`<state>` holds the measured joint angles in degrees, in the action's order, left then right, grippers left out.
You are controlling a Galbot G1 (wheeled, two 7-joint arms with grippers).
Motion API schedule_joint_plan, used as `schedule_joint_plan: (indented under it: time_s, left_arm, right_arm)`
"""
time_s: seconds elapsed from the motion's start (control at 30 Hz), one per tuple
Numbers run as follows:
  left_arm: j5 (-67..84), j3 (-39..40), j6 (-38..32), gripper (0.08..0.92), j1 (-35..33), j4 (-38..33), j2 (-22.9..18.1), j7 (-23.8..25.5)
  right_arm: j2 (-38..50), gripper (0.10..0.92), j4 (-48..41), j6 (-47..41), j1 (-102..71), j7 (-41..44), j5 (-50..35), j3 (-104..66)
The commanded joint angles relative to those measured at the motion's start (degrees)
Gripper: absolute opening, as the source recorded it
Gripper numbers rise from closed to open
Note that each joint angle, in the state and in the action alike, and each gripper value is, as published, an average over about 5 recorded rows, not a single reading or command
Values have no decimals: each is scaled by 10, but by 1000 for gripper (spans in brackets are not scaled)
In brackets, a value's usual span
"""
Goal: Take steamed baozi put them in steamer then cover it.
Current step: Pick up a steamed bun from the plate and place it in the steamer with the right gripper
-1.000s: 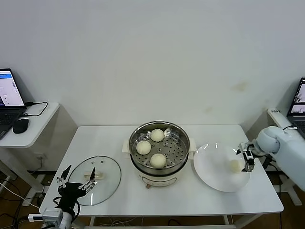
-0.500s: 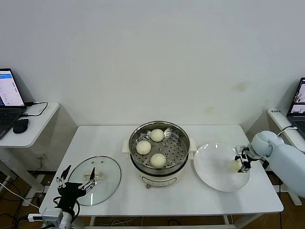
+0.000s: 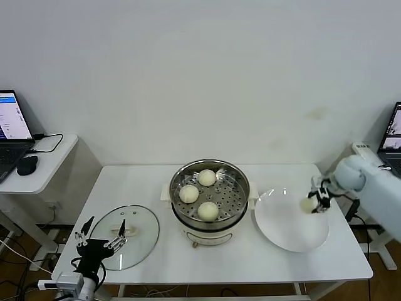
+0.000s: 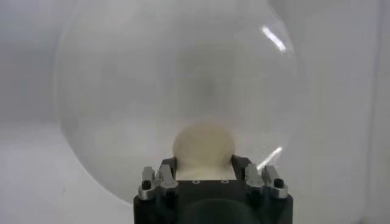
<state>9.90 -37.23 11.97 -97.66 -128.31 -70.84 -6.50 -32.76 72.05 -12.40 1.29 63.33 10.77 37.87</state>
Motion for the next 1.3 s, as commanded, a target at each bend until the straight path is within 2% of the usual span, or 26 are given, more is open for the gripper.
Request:
schedule_joint_plan:
  time_s: [0.03, 0.37, 0.67, 1.3]
  left_arm:
    - [1, 1, -2, 823, 4, 12, 3, 1]
    - [0, 5, -1, 823, 8, 9, -1, 0]
    - [0, 2, -1, 823, 7, 9, -4, 0]
    - [-5, 2, 0, 823, 8, 1, -12, -1]
  right_arm:
    - [32, 577, 105, -64, 295, -14, -183, 202]
    - [-75, 585, 194, -183, 377, -101, -345, 294]
    - [-157, 585, 199, -266, 342, -168, -429, 332]
    - [-210, 594, 101, -292, 194, -199, -386, 297]
